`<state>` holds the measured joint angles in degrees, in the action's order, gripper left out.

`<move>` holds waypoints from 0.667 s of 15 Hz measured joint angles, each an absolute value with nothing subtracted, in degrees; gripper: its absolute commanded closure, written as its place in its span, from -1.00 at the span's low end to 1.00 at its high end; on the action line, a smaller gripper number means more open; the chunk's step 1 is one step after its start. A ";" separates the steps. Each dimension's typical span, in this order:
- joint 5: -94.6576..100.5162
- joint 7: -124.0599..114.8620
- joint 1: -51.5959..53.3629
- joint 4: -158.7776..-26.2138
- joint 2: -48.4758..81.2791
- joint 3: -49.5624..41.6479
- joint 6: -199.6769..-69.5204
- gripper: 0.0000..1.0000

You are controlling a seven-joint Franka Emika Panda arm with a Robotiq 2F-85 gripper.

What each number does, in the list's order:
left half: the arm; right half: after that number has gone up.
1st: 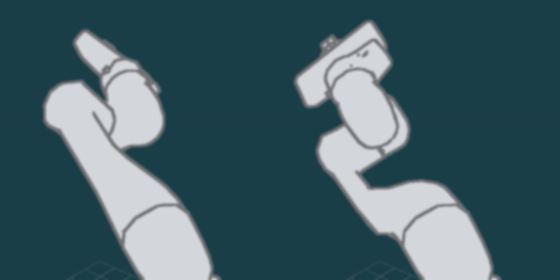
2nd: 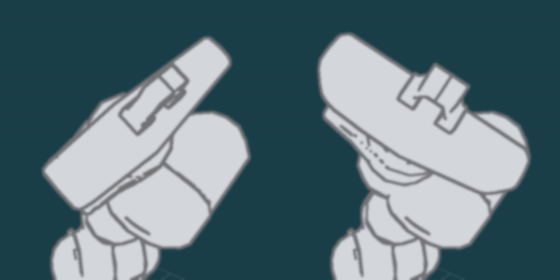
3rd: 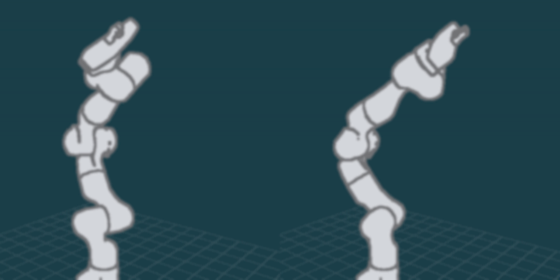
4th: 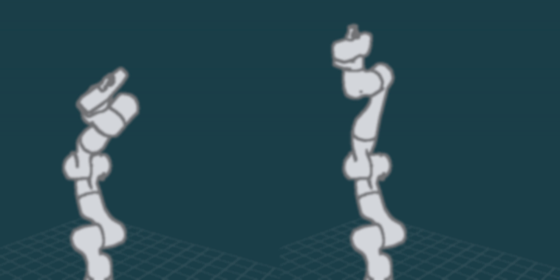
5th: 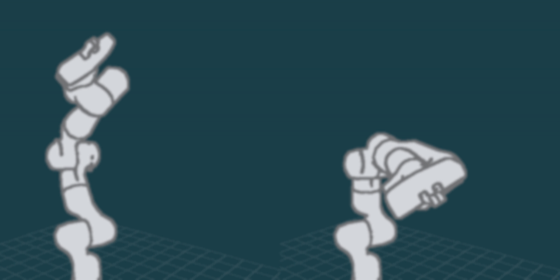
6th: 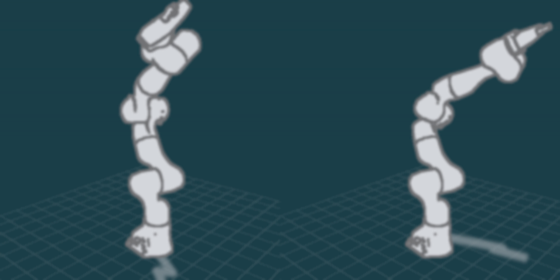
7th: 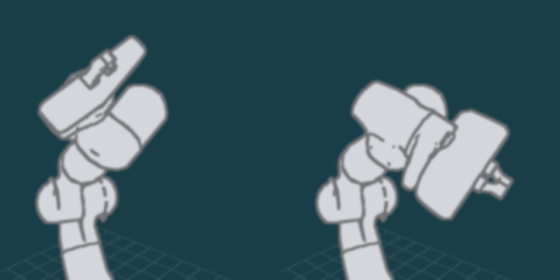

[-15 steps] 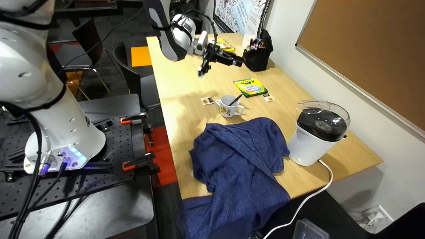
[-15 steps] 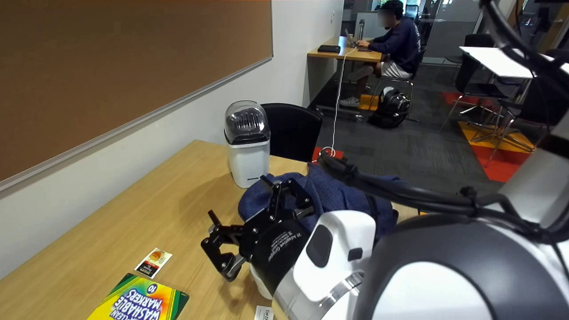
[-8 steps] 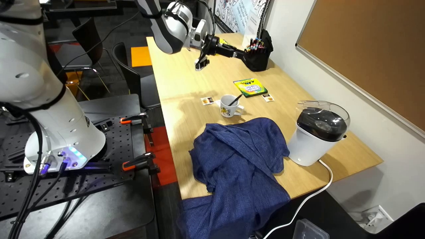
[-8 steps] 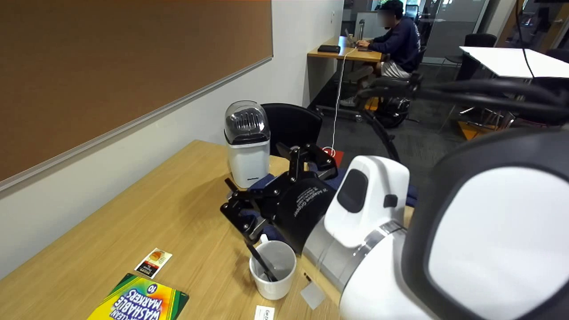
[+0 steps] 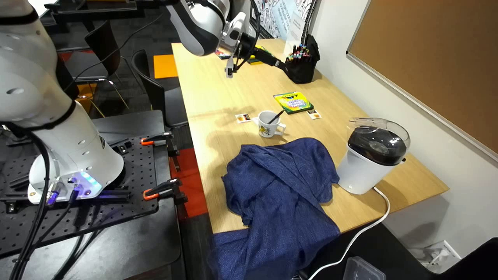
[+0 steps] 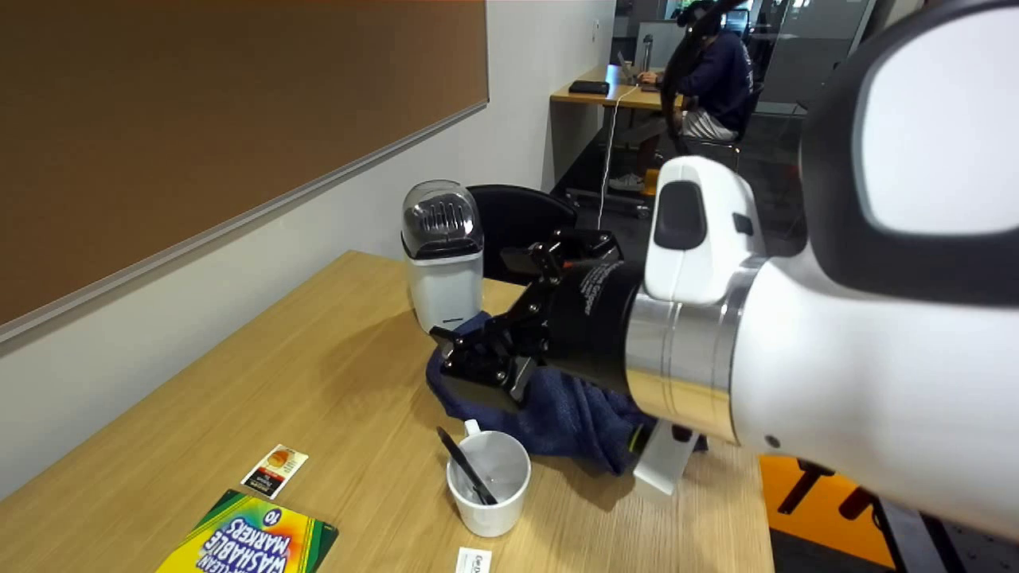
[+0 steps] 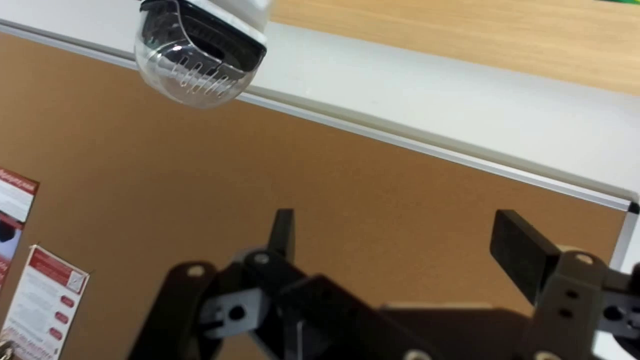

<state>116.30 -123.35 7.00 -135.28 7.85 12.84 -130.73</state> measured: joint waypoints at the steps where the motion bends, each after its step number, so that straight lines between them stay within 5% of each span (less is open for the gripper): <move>1: 116.78 -122.54 6.51 -135.62 6.66 12.13 -134.22 -1.00; 10: 117.03 -112.57 4.16 -136.45 0.83 6.84 -159.56 -1.00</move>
<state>117.03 -112.57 4.16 -136.45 0.83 6.84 -159.56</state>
